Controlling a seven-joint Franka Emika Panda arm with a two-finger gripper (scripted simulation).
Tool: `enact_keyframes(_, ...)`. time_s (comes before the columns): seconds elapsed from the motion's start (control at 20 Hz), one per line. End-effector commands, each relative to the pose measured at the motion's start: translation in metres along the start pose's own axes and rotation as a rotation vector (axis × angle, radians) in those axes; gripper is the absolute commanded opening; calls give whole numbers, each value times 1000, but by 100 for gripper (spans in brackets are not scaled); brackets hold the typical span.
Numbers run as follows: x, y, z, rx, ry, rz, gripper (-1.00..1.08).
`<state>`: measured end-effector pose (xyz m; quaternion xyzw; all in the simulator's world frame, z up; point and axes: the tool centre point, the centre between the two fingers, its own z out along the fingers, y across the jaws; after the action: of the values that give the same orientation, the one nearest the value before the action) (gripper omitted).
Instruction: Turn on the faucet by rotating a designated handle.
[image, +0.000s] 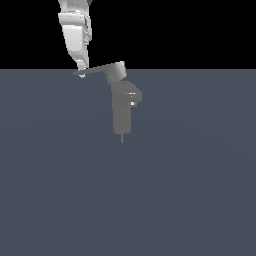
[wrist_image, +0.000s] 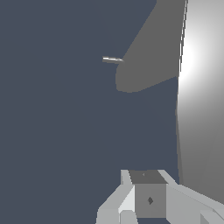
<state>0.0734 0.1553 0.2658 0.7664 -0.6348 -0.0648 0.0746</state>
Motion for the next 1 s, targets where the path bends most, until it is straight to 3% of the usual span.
enact_keyframes(0.0, 0, 6, 0, 0, 0, 0, -100)
enact_keyframes(0.95, -2, 55, 0, 0, 0, 0, -100)
